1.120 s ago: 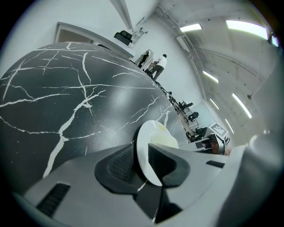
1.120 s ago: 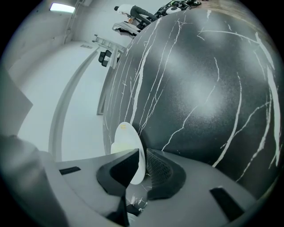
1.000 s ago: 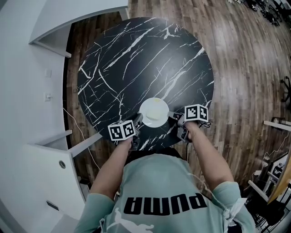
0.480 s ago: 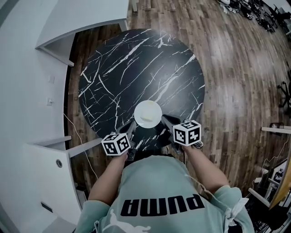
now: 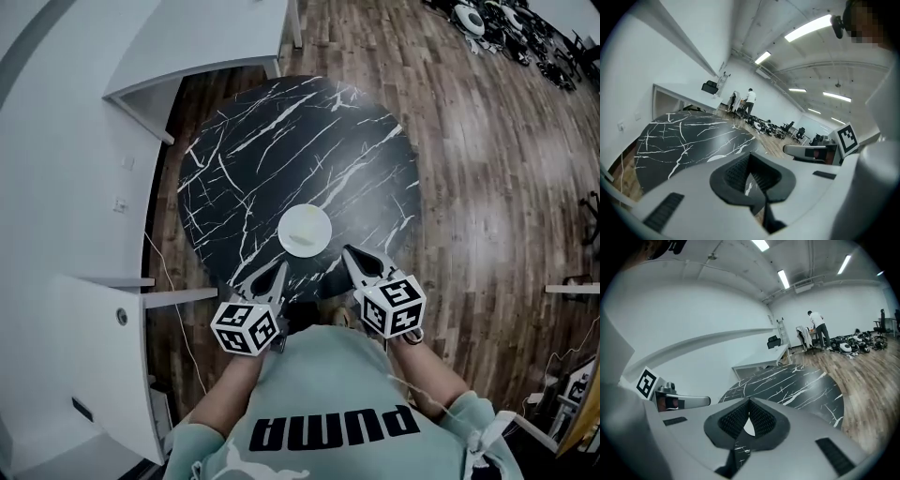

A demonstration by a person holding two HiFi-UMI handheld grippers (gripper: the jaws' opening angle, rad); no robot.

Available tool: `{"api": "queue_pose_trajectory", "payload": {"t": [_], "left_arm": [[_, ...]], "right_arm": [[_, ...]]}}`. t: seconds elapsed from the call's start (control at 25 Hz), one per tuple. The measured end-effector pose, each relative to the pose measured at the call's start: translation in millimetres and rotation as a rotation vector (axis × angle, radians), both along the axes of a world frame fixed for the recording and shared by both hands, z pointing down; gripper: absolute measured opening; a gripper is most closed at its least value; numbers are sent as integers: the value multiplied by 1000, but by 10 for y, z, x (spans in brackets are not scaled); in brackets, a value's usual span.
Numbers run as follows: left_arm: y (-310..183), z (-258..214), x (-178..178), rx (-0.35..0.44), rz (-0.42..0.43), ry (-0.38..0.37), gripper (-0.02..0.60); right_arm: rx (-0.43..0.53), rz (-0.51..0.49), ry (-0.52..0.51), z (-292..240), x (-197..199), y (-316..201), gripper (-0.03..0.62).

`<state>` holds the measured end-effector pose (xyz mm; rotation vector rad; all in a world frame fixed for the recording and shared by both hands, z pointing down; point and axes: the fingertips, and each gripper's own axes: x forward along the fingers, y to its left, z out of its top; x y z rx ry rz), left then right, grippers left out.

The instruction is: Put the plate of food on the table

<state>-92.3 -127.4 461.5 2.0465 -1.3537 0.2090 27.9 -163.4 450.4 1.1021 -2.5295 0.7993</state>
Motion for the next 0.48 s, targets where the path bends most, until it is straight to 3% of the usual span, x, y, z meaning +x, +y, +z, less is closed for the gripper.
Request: {"api": "queue_pose_trajectory", "payload": {"t": [0.24, 0.48], "left_arm": [[416, -415, 155, 99, -30, -62, 6], [772, -616, 275, 152, -32, -124, 6]], "right_arm": [[119, -20, -2, -415, 108, 320, 9], [179, -45, 15, -589, 160, 631, 9]]}}
